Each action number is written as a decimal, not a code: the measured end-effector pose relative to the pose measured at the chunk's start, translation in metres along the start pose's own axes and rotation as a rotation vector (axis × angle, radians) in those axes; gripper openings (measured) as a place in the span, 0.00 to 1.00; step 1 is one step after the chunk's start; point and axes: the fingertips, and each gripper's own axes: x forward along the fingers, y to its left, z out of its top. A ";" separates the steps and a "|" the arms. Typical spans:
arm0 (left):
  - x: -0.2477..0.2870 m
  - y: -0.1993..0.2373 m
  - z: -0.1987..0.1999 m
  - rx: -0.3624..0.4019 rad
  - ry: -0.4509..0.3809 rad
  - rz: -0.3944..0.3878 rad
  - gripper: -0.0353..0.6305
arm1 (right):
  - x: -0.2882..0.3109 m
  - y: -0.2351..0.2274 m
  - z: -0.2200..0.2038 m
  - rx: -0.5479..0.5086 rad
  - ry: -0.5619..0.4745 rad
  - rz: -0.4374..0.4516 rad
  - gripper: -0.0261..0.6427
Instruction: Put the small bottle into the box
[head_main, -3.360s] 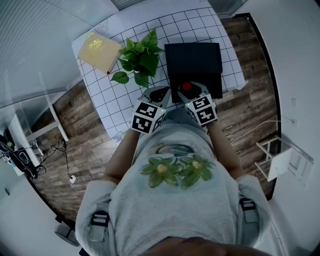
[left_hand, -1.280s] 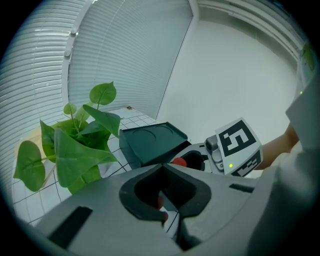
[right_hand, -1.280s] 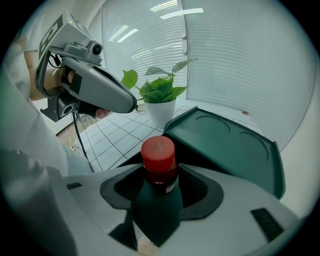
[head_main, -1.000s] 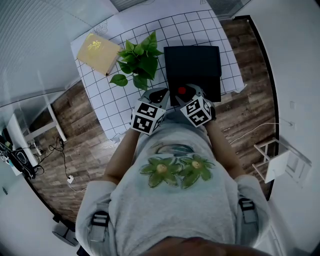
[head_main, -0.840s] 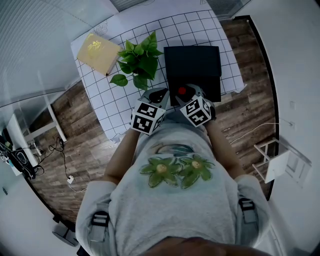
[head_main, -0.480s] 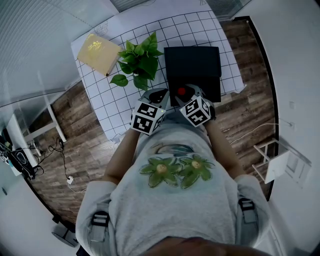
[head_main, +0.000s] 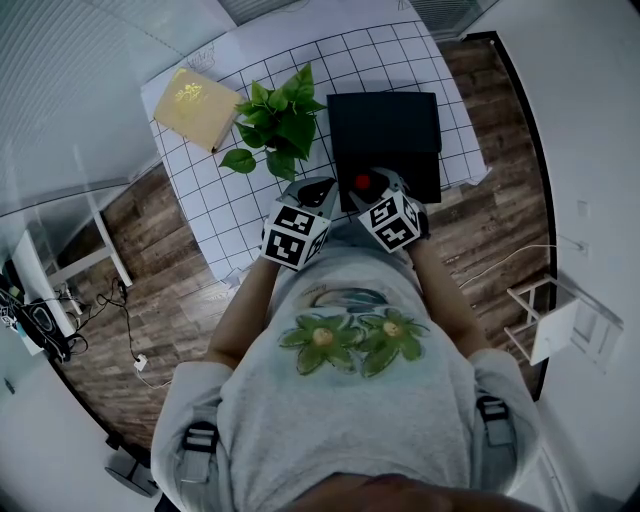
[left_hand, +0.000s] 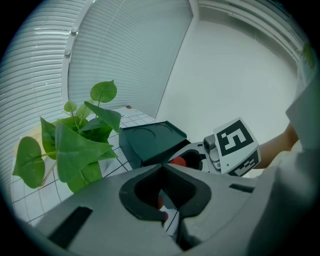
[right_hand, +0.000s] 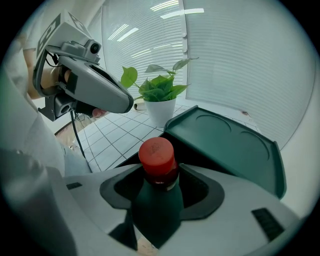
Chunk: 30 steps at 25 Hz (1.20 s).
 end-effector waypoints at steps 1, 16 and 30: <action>0.000 0.000 0.000 0.001 -0.001 -0.002 0.06 | -0.001 0.000 0.001 0.009 -0.006 -0.004 0.36; -0.006 -0.007 0.002 0.049 -0.002 -0.057 0.06 | -0.023 -0.001 0.016 0.128 -0.072 -0.078 0.38; -0.020 -0.016 0.001 0.101 0.001 -0.111 0.06 | -0.052 0.001 0.011 0.262 -0.090 -0.196 0.34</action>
